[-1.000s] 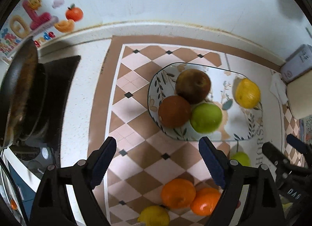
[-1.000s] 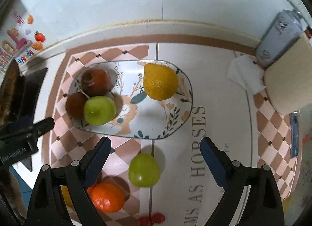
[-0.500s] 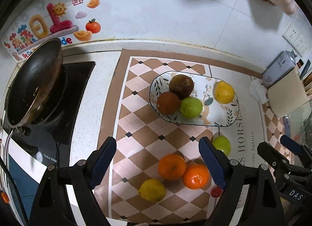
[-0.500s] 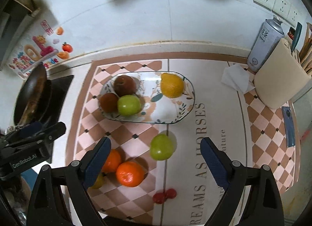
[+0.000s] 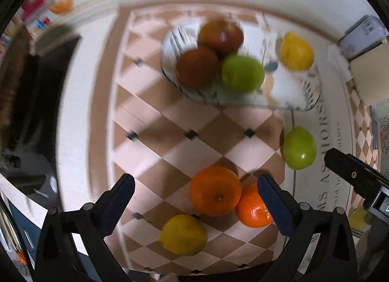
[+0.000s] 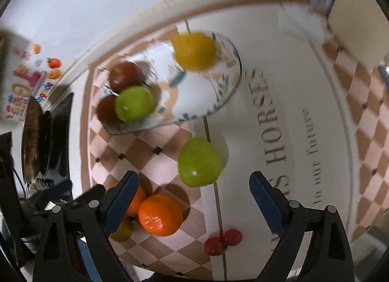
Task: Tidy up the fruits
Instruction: 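Grasp the second green apple with the right tool while the left tool grasps an orange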
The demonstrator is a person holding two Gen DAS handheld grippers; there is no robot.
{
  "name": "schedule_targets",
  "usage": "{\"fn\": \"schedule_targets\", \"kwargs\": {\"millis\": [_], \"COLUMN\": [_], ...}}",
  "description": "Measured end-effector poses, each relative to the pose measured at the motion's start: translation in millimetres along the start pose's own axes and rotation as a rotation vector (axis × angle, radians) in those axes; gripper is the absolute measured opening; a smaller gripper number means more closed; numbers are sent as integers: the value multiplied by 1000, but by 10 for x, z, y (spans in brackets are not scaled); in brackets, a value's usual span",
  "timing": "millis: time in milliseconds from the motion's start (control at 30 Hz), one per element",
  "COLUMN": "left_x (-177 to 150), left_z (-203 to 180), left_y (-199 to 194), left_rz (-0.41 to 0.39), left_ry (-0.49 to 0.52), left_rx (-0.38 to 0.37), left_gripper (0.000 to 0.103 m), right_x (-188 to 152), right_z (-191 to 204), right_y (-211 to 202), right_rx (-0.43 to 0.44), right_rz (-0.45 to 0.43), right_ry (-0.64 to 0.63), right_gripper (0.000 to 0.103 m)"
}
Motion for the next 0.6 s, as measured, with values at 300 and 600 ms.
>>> {"fn": "schedule_targets", "kwargs": {"millis": [300,600], "left_x": [-52,-182], "left_z": [-56,-107], "left_y": [542,525], "left_rz": [135,129], "left_ry": [-14,-6], "left_rx": [-120,-142], "left_gripper": [100,62], "right_x": [10,80], "right_z": [-168,-73], "right_y": [542,769], "right_rx": [6,11], "right_rz": [120,148], "right_ry": [62,54], "right_gripper": [85,60]}}
Point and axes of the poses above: each gripper's, at about its wrist camera, not at the fingertips, and y roughly the way its jaws point, z to its left, x to its top, the point moved 2 cm from there along y, roughly the way its jaws point, and after that the axes turned 11 degrees about y, right-handed, at the moved point
